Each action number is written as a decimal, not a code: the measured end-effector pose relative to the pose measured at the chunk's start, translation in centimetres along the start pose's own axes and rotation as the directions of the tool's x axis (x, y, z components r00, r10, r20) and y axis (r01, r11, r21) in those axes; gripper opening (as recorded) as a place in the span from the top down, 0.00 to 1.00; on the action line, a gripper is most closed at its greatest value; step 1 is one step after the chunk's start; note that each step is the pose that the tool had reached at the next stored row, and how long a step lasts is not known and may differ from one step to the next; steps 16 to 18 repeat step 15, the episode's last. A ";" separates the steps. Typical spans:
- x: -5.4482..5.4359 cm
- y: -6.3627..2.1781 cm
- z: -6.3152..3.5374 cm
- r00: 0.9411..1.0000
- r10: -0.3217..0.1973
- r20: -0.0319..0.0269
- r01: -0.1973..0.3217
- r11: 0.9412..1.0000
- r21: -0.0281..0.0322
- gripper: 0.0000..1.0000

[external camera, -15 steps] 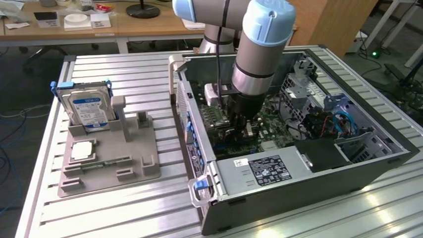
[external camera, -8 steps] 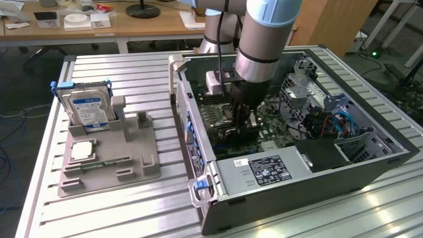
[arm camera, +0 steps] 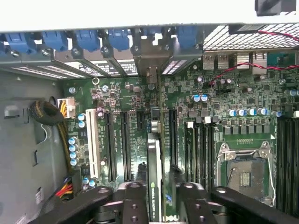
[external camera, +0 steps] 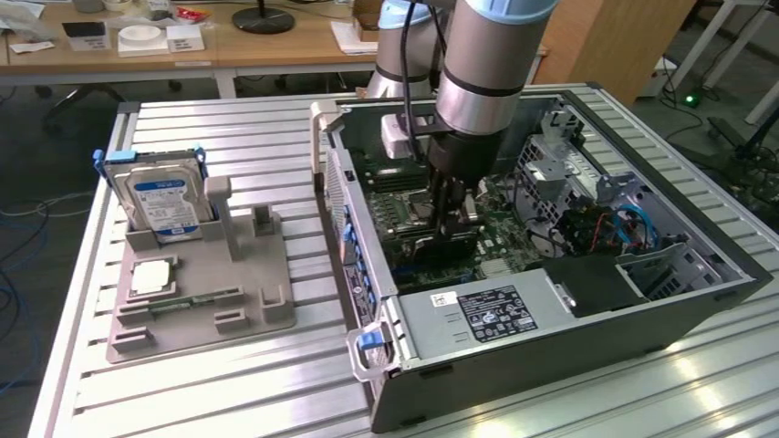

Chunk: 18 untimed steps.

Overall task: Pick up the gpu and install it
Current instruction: 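Insert the gpu into the slot, then press down on the gpu until it lock into place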

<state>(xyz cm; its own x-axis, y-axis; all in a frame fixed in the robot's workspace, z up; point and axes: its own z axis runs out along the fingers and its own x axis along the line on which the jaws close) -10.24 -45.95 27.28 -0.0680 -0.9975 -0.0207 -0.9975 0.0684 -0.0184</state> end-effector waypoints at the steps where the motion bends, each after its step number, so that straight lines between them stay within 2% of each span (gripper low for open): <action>1: 0.0 0.00 0.00 1.000 0.000 0.000 0.000 1.000 0.000 0.66; 3: 0.0 0.00 -0.01 1.000 0.000 0.000 0.000 1.000 0.000 0.79; 4: 0.0 0.00 -0.01 1.000 0.000 0.000 0.000 1.000 0.000 0.79; 6: 0.0 0.00 -0.01 1.000 0.000 0.000 0.000 1.000 0.000 0.90; 18: 0.0 0.00 -0.01 1.000 0.000 0.000 0.000 1.000 0.001 0.89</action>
